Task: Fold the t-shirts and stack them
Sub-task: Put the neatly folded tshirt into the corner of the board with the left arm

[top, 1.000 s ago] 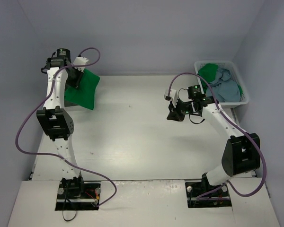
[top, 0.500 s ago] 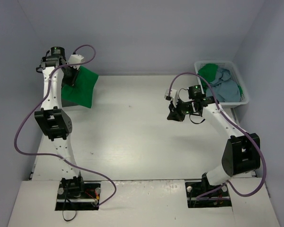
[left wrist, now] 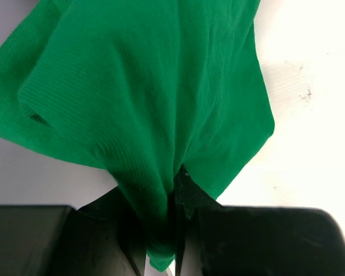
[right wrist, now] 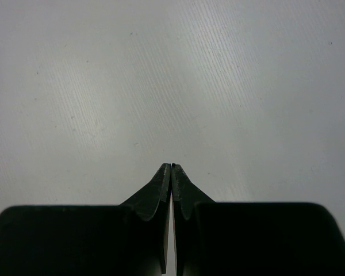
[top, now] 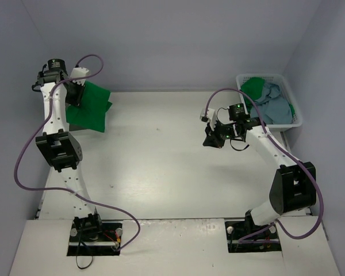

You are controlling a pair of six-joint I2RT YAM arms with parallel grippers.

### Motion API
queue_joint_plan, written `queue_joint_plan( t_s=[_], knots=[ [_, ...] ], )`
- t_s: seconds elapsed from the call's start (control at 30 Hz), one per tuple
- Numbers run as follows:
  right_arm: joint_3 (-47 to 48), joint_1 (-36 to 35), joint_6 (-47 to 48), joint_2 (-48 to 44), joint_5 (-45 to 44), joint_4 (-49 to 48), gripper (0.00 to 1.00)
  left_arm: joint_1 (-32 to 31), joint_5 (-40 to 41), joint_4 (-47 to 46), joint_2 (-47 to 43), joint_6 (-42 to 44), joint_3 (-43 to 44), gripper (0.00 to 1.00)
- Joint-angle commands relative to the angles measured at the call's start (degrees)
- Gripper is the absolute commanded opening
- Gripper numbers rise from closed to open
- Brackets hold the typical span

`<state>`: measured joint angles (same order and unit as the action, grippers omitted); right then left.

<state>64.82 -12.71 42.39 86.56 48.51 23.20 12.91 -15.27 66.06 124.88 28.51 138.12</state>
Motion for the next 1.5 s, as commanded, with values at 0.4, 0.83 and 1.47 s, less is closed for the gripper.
queue_joint_plan(
  t_s=[0.4,0.83,1.47],
  knots=[
    [-0.92,0.49,-0.12,-0.61,1.67,-0.96,0.00,3.79,2.26,-9.63,4.49,1.72,-1.89,0.00],
    [-1.97,1.20,0.15,1.41,1.23,-1.58,0.00,3.88,7.53,-16.75,15.39,0.23,5.39,0.00],
    [-1.89,1.28,-0.12,2.73,1.41,-1.84,0.00,3.27,10.96,-25.63,12.15,-4.78,3.64,0.51]
  ],
)
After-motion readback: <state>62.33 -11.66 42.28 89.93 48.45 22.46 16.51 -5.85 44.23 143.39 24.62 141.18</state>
